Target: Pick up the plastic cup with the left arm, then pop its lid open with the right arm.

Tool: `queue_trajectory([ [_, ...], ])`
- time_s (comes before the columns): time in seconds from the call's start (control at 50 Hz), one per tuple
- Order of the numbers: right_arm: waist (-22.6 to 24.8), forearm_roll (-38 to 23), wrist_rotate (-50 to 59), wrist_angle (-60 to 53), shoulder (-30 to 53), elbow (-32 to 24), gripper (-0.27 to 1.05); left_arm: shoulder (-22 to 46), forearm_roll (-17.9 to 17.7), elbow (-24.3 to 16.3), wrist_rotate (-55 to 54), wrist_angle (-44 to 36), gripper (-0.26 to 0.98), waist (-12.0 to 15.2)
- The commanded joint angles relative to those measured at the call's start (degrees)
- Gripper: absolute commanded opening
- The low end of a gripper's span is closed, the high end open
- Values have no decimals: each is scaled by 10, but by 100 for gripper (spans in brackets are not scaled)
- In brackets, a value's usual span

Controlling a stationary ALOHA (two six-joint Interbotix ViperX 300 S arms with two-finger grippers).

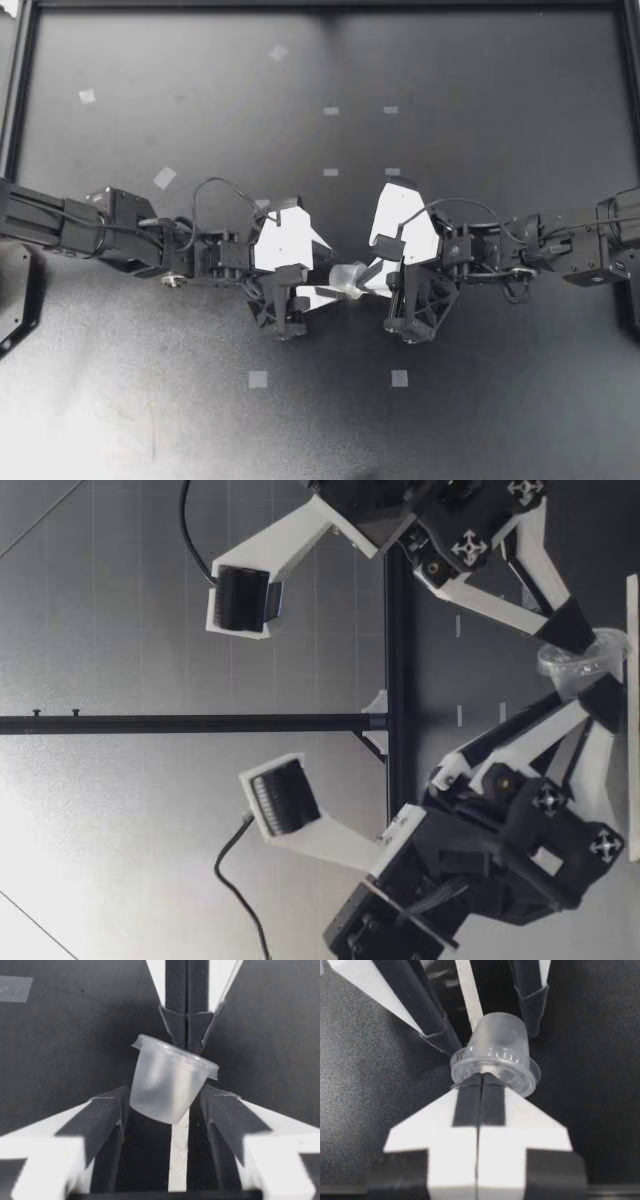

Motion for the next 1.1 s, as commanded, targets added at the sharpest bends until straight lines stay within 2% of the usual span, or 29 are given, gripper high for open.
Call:
queue_trajectory([
  [0.0, 1, -1, 1, -5, -16, -9, -9, -5, 2, -14, 1, -3, 46, -4],
  [0.2, 1, -1, 1, -5, -15, -9, -9, 3, 3, -18, 2, -2, 41, -8],
  [0.48, 1, -1, 1, 0, -31, -6, -9, -7, 3, -11, 1, -3, 18, -8],
  [0.64, 1, 0, 3, 33, -110, -4, -8, -47, 3, 14, 4, -4, 17, -8],
  [0.76, 1, 4, 8, 33, -192, 8, -5, -114, 4, 49, 20, -34, 17, -8],
  [0.84, 1, 12, 29, 23, -250, 31, 4, -163, 3, 77, 33, -95, 17, -7],
  [0.92, 2, 27, 75, -14, -303, 66, 19, -207, 3, 113, 46, -192, 17, -8],
  [1.0, 2, 58, 159, -97, -345, 116, 41, -237, 3, 151, 58, -301, 17, -8],
  [1.08, 11, 83, 300, -221, -371, 179, 65, -250, 0, 182, 66, -394, 17, -8],
])
